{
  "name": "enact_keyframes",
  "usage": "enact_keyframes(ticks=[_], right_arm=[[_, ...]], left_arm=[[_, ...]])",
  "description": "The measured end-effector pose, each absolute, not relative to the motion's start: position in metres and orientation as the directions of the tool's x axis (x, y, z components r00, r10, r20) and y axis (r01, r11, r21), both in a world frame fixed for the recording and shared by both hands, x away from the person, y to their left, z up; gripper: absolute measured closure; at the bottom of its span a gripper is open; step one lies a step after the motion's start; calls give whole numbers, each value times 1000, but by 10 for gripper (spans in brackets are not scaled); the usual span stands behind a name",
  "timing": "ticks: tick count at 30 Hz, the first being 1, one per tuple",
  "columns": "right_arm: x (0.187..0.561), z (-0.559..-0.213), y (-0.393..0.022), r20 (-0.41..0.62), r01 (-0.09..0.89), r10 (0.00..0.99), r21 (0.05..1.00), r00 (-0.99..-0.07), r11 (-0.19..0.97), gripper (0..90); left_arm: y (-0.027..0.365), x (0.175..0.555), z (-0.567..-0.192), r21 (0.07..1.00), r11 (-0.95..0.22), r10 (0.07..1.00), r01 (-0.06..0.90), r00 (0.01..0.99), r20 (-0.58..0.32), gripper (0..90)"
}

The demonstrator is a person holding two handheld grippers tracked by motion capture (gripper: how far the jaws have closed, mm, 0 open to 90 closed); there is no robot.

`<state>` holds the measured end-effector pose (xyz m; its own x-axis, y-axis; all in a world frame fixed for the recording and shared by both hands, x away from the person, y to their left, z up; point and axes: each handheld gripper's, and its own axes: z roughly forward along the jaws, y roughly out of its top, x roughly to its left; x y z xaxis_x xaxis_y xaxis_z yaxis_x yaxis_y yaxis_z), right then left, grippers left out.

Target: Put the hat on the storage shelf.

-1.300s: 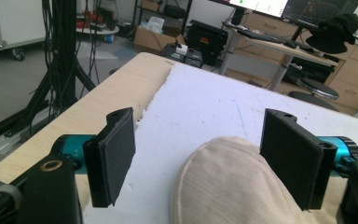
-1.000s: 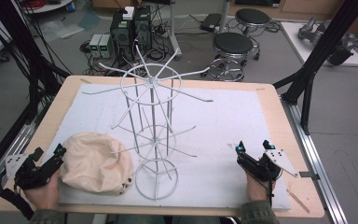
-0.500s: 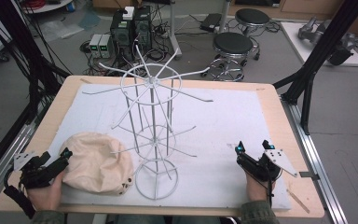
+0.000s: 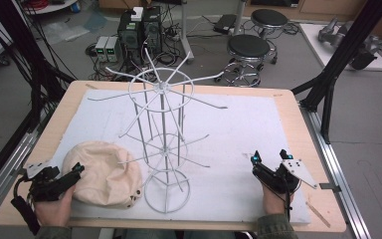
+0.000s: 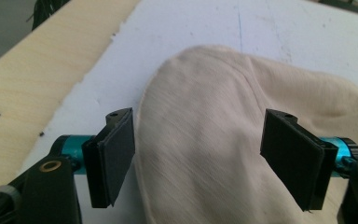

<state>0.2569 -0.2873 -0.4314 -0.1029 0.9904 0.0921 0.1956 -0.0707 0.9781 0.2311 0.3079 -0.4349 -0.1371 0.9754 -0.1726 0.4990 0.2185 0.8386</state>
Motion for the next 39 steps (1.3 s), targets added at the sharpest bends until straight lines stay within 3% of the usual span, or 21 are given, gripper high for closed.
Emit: enact_keyframes(ticks=[7, 21, 27, 31, 34, 39], right_arm=[[257, -431, -288, 96, 191, 990, 979, -102, -75, 97], [259, -432, -287, 88, 198, 990, 978, -110, -65, 97], [260, -432, -286, 82, 198, 990, 978, -112, -59, 97], [259, -432, -285, 78, 202, 990, 978, -114, -54, 97], [260, -432, -284, 74, 204, 991, 978, -114, -50, 97], [260, -432, -284, 72, 202, 991, 978, -116, -47, 97]], left_arm=[[303, 219, -436, 827, 213, 975, 521, -162, -149, 264], [301, 236, -444, 764, 197, 979, 614, -156, -128, 269], [298, 252, -442, 707, 129, 990, 696, -132, -50, 272], [300, 256, -441, 700, 111, 992, 705, -122, -35, 315], [304, 255, -440, 705, 106, 992, 701, -120, -29, 441], [306, 256, -438, 715, 83, 994, 695, -107, -11, 534]])
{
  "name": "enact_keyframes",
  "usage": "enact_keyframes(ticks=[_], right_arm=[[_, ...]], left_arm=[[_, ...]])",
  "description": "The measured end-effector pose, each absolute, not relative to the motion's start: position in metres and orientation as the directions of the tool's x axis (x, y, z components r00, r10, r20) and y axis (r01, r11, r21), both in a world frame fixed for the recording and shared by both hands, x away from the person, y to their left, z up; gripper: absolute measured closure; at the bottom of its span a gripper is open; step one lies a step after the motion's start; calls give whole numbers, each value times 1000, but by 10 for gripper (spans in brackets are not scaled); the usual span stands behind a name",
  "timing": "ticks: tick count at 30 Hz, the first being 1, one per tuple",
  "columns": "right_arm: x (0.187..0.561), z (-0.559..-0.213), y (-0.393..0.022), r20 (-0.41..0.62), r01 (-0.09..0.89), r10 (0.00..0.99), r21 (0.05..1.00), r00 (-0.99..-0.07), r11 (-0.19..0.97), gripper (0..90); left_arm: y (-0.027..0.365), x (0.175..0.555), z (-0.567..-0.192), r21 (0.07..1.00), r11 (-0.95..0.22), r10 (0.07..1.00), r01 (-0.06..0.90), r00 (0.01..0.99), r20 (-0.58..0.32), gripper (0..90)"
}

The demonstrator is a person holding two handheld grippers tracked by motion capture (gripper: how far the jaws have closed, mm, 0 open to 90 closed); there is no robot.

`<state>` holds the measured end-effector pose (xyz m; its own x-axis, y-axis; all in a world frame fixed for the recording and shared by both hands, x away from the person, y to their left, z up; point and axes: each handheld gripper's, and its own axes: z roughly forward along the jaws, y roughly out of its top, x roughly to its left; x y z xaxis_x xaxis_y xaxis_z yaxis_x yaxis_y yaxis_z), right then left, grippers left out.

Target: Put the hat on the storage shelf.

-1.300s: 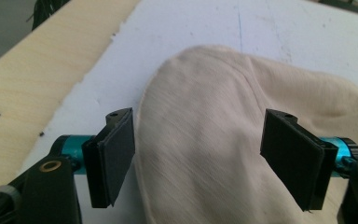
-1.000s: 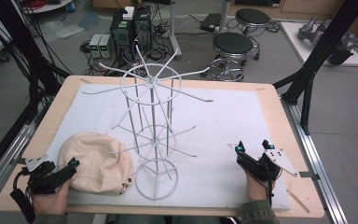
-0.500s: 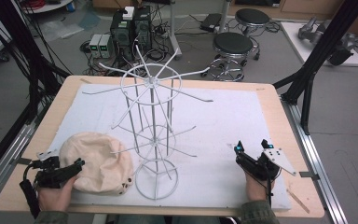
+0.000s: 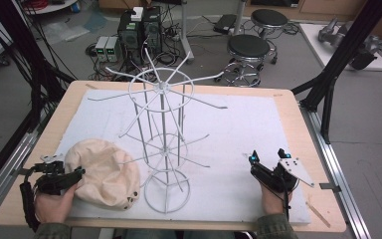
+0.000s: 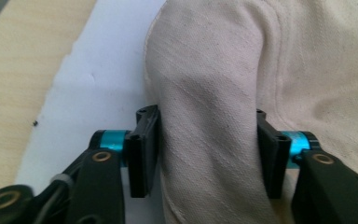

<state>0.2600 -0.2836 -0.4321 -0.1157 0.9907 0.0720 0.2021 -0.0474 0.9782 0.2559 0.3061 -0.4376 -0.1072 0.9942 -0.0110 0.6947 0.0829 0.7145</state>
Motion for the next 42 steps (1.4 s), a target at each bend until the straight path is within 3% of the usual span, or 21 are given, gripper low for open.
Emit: enact_keyframes(ticks=[4, 5, 7, 8, 10, 11, 19, 22, 42], right_arm=[[260, -432, -284, 71, 201, 991, 978, -116, -46, 97], [260, -432, -285, 72, 203, 991, 978, -114, -48, 97], [260, -432, -285, 76, 204, 991, 978, -114, -52, 97], [260, -432, -285, 75, 204, 990, 978, -116, -50, 97], [261, -432, -285, 77, 208, 991, 977, -114, -52, 97], [261, -432, -284, 75, 206, 991, 977, -115, -50, 97], [261, -432, -285, 72, 205, 990, 978, -117, -47, 97], [261, -432, -284, 73, 204, 990, 978, -119, -47, 97], [258, -431, -284, 49, 193, 991, 981, -123, -25, 97]], left_arm=[[306, 257, -432, 732, 2, 995, 681, -75, 67, 655], [314, 253, -429, 748, 54, 996, 662, -84, 3, 678], [320, 251, -429, 760, 87, 996, 644, -84, -42, 705], [332, 248, -429, 766, 181, 983, 617, -85, -164, 760], [338, 247, -430, 765, 220, 973, 605, -81, -216, 793], [343, 245, -433, 763, 252, 963, 595, -74, -260, 797], [333, 246, -425, 803, 208, 972, 559, -29, -232, 802], [330, 247, -425, 811, 182, 968, 556, 43, -247, 802], [326, 241, -402, 861, 214, 948, 462, 112, -296, 801]])
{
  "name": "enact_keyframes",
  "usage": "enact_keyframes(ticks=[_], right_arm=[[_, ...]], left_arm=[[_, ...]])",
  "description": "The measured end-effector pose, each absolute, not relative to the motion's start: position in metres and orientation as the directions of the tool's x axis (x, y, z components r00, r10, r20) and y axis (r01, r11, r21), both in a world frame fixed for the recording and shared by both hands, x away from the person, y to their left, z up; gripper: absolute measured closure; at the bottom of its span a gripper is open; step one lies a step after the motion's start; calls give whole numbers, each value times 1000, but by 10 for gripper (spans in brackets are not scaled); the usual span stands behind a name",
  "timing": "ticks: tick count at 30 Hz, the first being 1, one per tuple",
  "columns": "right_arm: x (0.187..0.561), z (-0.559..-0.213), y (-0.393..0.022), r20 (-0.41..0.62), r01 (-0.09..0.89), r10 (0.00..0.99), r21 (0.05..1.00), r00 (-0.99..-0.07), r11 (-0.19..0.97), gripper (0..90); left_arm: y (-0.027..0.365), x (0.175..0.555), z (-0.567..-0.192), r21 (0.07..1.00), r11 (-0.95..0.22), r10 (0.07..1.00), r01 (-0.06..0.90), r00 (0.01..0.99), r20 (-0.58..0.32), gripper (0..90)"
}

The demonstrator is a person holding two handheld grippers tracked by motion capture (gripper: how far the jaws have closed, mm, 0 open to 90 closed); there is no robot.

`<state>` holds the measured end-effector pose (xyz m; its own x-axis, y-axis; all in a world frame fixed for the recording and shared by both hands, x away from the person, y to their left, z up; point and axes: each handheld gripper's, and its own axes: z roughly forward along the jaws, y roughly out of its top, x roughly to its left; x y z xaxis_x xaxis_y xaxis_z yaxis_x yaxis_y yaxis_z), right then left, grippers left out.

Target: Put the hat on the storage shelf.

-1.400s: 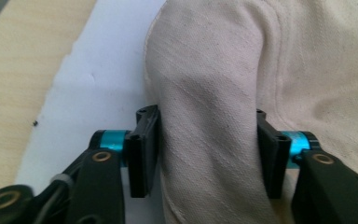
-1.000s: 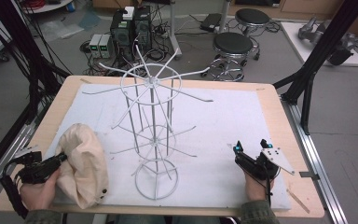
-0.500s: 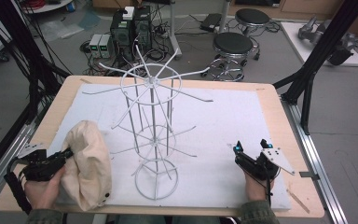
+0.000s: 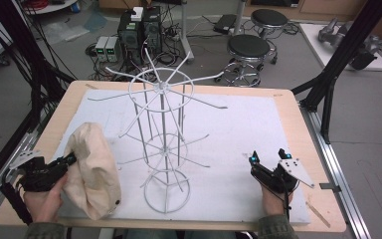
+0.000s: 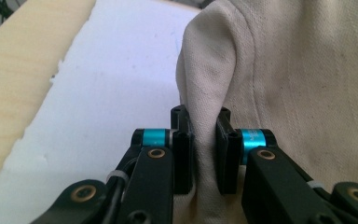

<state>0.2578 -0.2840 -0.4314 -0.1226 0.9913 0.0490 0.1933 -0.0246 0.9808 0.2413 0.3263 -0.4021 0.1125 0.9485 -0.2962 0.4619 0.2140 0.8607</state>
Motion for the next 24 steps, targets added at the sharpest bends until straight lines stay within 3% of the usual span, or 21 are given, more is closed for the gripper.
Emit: enact_keyframes(ticks=[12, 24], right_arm=[[258, -431, -281, 35, 191, 991, 982, -127, -10, 97], [258, -431, -280, 25, 189, 991, 982, -130, 0, 97]], left_arm=[[334, 229, -368, 907, 280, 919, 313, 187, -348, 799], [330, 234, -325, 940, 272, 921, 207, 228, -317, 795]])
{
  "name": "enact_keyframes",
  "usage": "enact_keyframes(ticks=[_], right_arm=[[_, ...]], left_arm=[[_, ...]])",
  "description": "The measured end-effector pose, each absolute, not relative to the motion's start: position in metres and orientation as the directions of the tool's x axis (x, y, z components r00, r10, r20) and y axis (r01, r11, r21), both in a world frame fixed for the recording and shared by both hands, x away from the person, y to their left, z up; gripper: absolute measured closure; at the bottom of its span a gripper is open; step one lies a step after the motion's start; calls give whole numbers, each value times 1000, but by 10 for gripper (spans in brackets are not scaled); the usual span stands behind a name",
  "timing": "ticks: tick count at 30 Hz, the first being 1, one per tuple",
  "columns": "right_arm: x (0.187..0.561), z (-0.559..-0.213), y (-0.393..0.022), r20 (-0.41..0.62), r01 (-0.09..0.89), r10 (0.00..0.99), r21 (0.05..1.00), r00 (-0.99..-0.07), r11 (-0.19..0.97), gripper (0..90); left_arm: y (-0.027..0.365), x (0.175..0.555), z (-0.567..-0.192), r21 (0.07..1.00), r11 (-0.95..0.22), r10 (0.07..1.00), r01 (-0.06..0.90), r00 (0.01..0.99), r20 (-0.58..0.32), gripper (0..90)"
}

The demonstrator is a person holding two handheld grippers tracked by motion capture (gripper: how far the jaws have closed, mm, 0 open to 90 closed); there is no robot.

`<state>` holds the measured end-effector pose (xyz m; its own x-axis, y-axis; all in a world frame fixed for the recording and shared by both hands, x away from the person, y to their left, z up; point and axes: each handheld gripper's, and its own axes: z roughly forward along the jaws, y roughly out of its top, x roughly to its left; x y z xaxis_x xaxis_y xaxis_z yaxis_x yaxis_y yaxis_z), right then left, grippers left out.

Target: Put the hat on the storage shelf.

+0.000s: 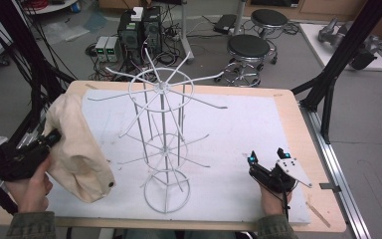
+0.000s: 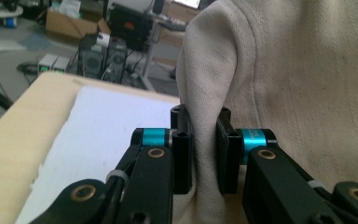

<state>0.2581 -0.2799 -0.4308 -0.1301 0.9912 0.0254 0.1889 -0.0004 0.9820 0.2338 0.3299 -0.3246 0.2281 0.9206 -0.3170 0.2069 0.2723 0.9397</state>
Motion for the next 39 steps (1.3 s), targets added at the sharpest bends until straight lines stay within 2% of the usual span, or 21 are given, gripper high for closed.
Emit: enact_keyframes(ticks=[7, 26, 39], right_arm=[[259, -431, -279, 25, 187, 990, 982, -141, 2, 97], [259, -431, -279, 19, 183, 990, 983, -141, 7, 97], [259, -431, -279, 22, 181, 989, 983, -143, 4, 97]], left_arm=[[316, 237, -289, 964, 227, 924, 141, 281, -259, 795], [314, 238, -240, 965, 256, 899, 60, 352, -261, 794], [303, 247, -208, 972, 236, 899, 21, 375, -226, 794]])
